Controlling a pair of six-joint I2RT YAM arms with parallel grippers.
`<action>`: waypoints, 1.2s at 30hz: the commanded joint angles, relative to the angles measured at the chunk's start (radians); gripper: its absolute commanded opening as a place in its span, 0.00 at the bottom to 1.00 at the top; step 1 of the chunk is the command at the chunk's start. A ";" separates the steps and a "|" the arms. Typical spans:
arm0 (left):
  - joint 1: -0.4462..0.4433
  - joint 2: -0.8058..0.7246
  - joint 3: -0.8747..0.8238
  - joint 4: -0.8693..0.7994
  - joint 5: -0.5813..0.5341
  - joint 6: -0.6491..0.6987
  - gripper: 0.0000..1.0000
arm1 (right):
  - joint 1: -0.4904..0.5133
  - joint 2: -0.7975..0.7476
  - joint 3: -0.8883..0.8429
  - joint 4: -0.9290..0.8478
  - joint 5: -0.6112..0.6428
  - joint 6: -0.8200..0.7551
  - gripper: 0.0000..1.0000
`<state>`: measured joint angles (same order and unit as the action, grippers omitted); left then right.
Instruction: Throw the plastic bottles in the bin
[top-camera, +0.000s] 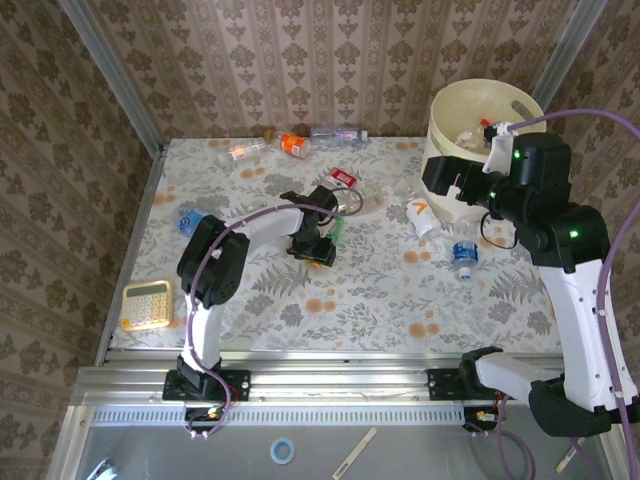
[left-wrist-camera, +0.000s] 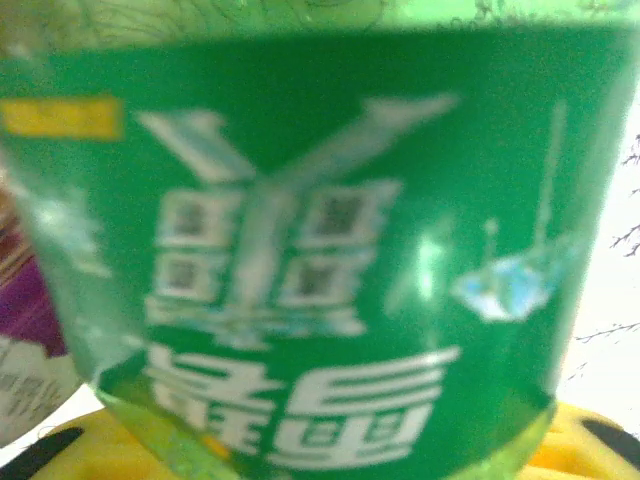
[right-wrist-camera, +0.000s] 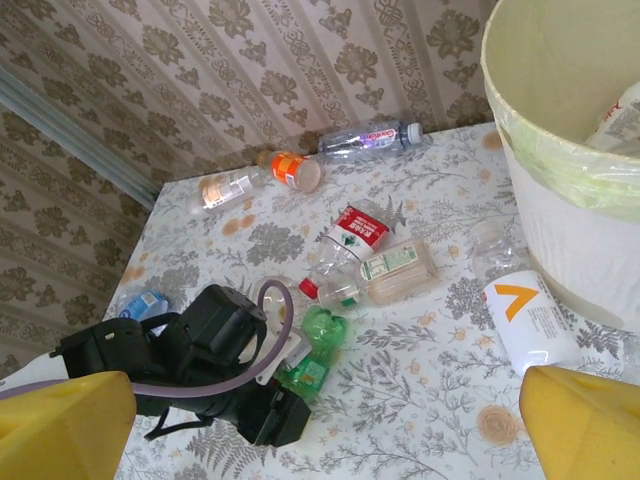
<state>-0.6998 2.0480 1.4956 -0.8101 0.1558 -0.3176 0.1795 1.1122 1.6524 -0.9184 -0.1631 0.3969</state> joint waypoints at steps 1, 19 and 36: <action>-0.006 -0.002 0.004 -0.026 -0.005 0.018 0.39 | 0.005 -0.015 -0.018 0.028 -0.010 0.013 1.00; -0.101 -0.314 -0.115 0.015 0.067 0.152 0.30 | 0.011 0.014 -0.111 0.045 -0.102 0.124 1.00; -0.258 -0.544 -0.136 0.202 0.136 0.327 0.28 | 0.116 0.055 -0.267 0.159 -0.177 0.274 1.00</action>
<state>-0.9409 1.5368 1.3762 -0.6548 0.2630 -0.0475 0.2825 1.1629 1.4036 -0.8005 -0.3077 0.6300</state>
